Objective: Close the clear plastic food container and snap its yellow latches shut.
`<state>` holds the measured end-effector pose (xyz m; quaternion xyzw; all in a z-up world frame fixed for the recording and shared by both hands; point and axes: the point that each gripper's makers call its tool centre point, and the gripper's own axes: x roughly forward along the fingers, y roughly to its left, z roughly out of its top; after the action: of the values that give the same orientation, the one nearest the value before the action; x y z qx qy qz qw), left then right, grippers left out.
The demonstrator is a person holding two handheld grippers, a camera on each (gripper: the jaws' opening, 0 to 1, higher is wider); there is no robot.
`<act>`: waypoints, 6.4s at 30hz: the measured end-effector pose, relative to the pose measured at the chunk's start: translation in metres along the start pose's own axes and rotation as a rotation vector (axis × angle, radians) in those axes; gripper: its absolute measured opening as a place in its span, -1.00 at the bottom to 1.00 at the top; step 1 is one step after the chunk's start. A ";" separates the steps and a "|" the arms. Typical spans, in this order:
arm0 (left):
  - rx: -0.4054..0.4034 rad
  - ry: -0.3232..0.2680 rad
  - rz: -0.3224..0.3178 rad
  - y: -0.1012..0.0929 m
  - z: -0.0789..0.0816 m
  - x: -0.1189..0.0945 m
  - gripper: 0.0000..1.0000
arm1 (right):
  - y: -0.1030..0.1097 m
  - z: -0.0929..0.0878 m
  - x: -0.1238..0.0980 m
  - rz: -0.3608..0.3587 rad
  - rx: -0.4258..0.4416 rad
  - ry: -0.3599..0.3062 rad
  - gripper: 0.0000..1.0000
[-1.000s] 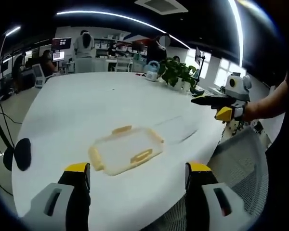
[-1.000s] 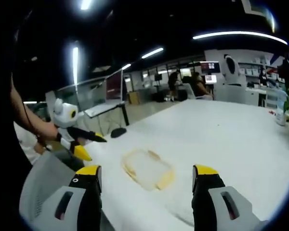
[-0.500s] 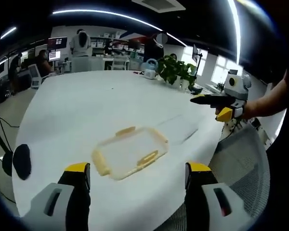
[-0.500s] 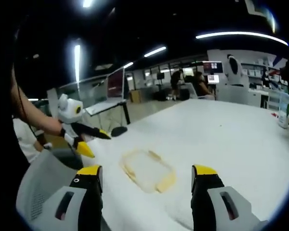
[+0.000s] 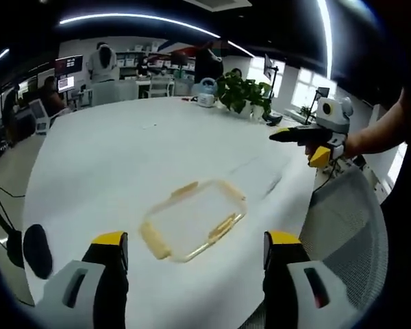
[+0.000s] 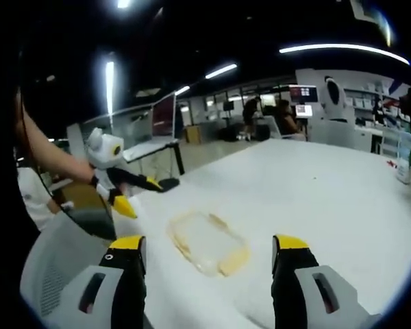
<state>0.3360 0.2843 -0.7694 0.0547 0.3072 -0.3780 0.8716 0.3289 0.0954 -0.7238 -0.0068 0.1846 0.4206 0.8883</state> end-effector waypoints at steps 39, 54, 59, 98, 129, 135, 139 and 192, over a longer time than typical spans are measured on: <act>0.253 0.214 -0.178 0.023 -0.024 0.026 0.62 | -0.012 -0.019 0.038 0.100 -0.174 0.172 0.41; 0.330 0.284 -0.218 0.035 -0.030 0.037 0.61 | -0.013 -0.034 0.049 0.144 -0.219 0.256 0.38; 0.363 0.310 -0.240 0.034 -0.037 0.039 0.59 | -0.011 -0.042 0.052 0.174 -0.266 0.300 0.38; 0.613 0.485 -0.358 0.049 -0.053 0.054 0.54 | -0.019 -0.070 0.070 0.293 -0.383 0.478 0.31; 0.720 0.553 -0.411 0.050 -0.058 0.064 0.51 | -0.029 -0.088 0.082 0.368 -0.449 0.617 0.26; 0.721 0.559 -0.416 0.049 -0.060 0.065 0.50 | -0.028 -0.091 0.088 0.390 -0.456 0.649 0.23; 0.725 0.575 -0.427 0.048 -0.062 0.063 0.50 | -0.026 -0.095 0.090 0.402 -0.456 0.667 0.21; 0.722 0.561 -0.397 0.046 -0.052 0.076 -0.23 | -0.035 -0.108 0.096 0.407 -0.549 0.768 -0.23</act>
<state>0.3818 0.2869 -0.8614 0.3929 0.3841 -0.5895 0.5921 0.3757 0.1265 -0.8615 -0.3579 0.3778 0.5850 0.6221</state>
